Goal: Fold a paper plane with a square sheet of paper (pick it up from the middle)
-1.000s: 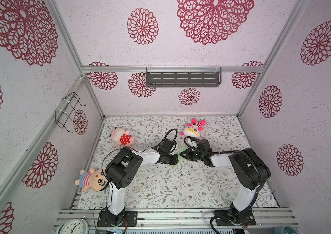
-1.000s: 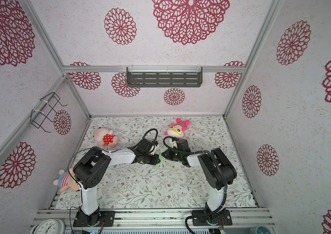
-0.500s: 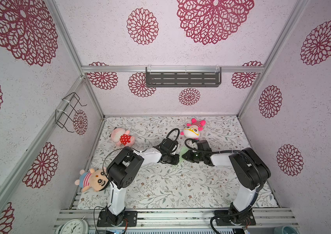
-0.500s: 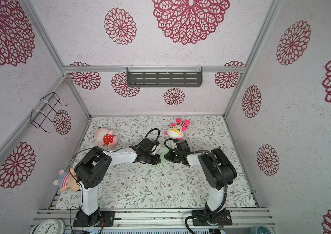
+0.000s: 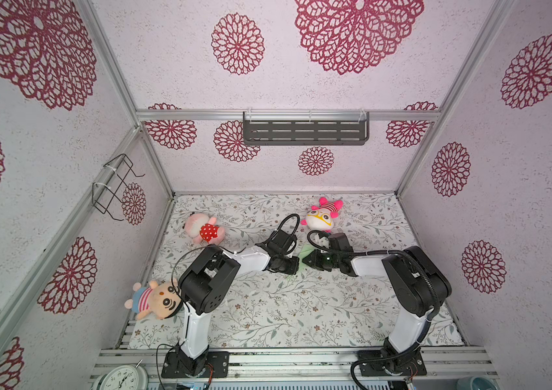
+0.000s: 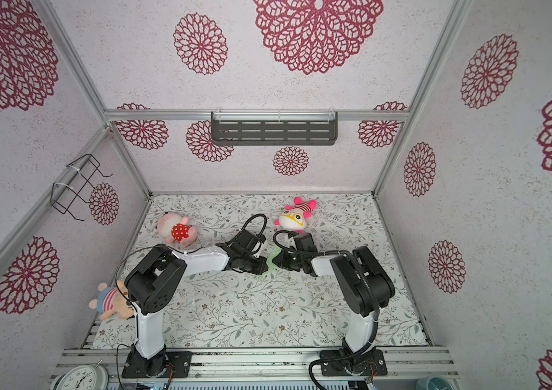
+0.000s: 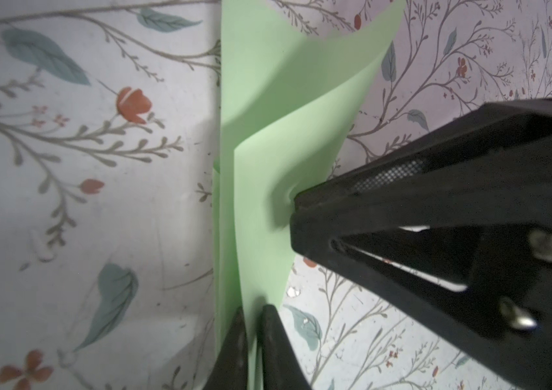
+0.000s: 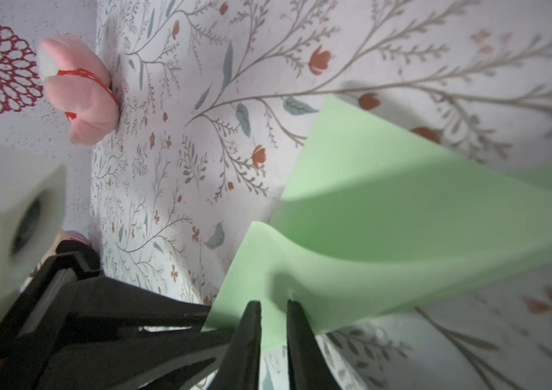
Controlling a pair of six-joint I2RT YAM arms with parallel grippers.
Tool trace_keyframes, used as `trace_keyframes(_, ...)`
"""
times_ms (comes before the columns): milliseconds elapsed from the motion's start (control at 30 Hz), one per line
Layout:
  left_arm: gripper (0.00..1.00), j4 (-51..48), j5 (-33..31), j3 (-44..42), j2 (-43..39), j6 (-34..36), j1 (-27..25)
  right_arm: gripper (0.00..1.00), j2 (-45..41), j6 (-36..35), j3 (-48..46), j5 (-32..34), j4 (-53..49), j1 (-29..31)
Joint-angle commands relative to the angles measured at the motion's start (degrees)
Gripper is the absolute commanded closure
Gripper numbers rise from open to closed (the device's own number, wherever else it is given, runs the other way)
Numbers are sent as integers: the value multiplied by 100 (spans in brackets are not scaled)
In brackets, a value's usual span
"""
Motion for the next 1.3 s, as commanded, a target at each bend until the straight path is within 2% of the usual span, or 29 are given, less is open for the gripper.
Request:
trace_keyframes(0, 87, -646, -362, -264, 556, -41, -33, 81, -254, 44, 4, -492, 342, 6)
trace_keyframes(233, 87, -613, -351, -319, 583, -53, -43, 84, -178, 288, -197, -614, 529, 14)
trace_keyframes(867, 87, -617, -325, -336, 573, 2, -42, 85, 225, 166, -49, -405, 27, 21)
trace_keyframes(1100, 88, -616, -325, -345, 565, 2, -43, 86, -85, 305, -92, -662, 466, 17)
trace_keyframes(1267, 88, -607, -334, -345, 556, 3, -46, 88, 98, 379, -92, -707, 539, 20)
